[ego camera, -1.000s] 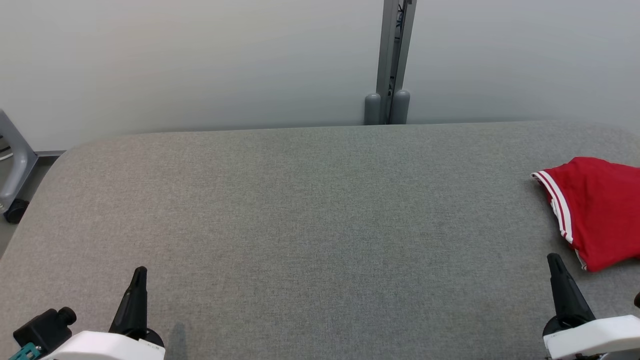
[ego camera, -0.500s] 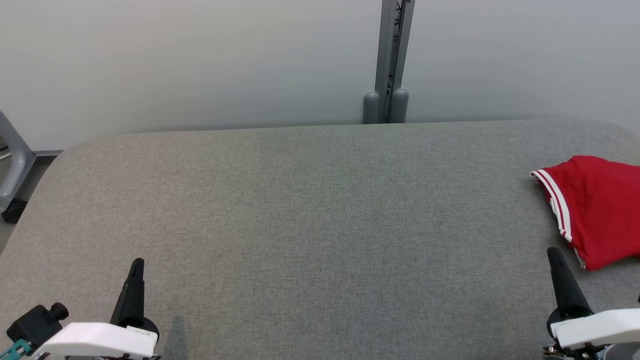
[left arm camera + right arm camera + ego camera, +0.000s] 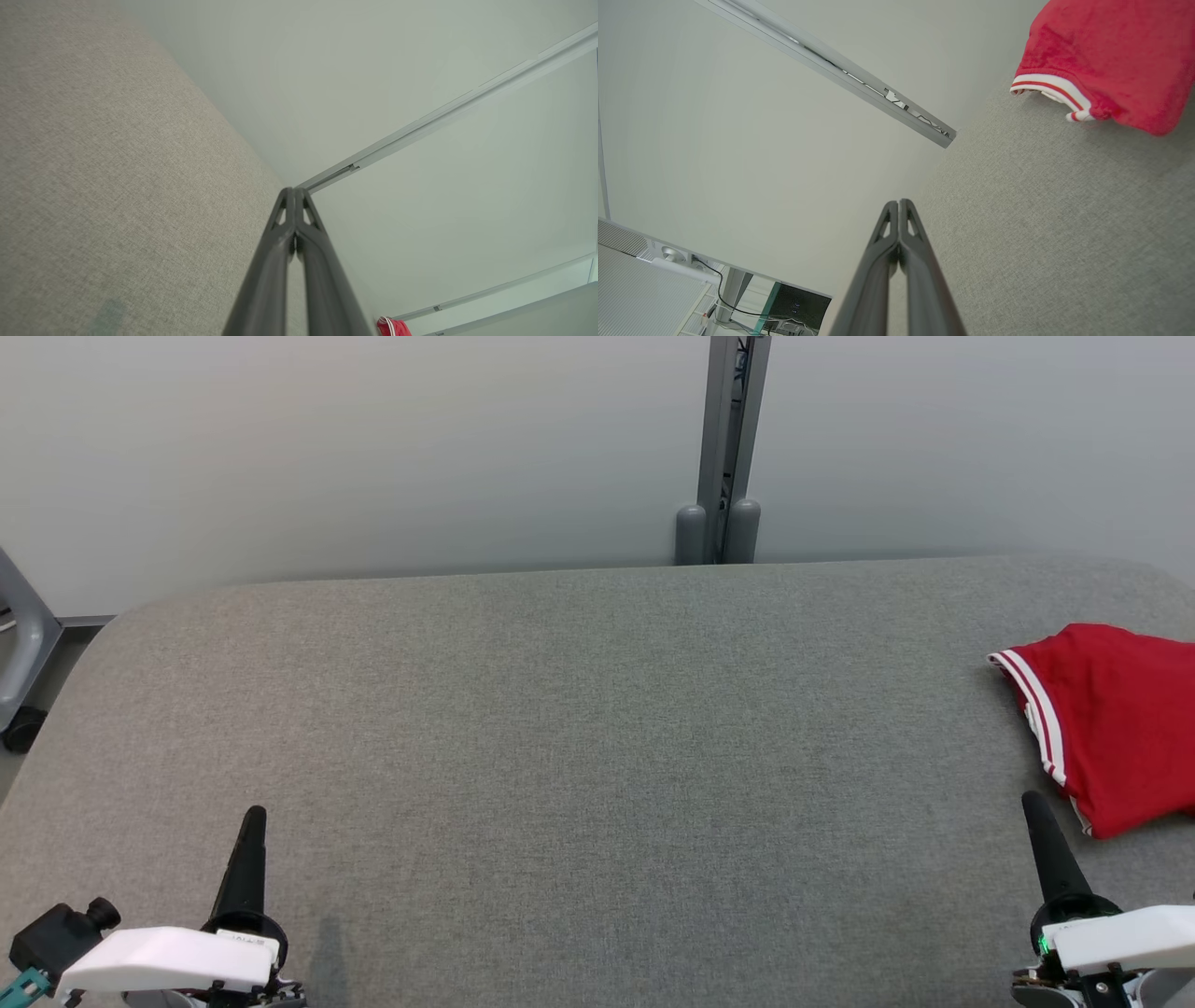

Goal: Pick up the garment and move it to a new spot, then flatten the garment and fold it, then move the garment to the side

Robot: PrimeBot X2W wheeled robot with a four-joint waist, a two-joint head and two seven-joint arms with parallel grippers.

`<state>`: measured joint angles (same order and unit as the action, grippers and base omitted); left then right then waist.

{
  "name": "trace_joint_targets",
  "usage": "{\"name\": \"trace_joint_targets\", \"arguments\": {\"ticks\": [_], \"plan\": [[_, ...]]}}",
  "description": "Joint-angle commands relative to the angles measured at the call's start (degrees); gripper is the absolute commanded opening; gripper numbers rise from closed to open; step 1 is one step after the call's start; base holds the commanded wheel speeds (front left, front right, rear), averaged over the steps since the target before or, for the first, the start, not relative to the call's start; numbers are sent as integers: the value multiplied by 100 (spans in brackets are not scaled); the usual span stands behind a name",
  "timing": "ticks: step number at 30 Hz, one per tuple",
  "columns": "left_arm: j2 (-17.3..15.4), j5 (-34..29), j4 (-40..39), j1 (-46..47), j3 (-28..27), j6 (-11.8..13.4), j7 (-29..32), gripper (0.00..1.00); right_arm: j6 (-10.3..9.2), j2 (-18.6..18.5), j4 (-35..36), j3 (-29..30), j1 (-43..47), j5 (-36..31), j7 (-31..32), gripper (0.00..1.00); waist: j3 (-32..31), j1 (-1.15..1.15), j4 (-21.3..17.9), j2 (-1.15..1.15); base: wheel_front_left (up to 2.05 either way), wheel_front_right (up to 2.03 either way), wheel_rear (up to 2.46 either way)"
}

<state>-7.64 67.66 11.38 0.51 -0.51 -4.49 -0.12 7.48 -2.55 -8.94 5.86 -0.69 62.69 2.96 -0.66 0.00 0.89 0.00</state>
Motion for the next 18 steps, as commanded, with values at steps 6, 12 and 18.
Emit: {"name": "trace_joint_targets", "arguments": {"ticks": [6, 12, 18], "plan": [[35, 377, 3, 214, -127, -70, 94, 0, 2, -51, -44, 32, -189, 464, 62, 0, 9, 0, -9, 0, 0, 0, 0], [95, 656, 41, 272, -192, -107, 169, 0, 2, -52, -107, 37, -248, 797, 104, 0, 17, 0, -18, 0, 0, 0, 0], [151, 925, 74, 320, -252, -133, 243, 0, 2, -52, -170, 41, -295, 1110, 139, 0, 25, 0, -26, 0, 0, 0, 0]]}}
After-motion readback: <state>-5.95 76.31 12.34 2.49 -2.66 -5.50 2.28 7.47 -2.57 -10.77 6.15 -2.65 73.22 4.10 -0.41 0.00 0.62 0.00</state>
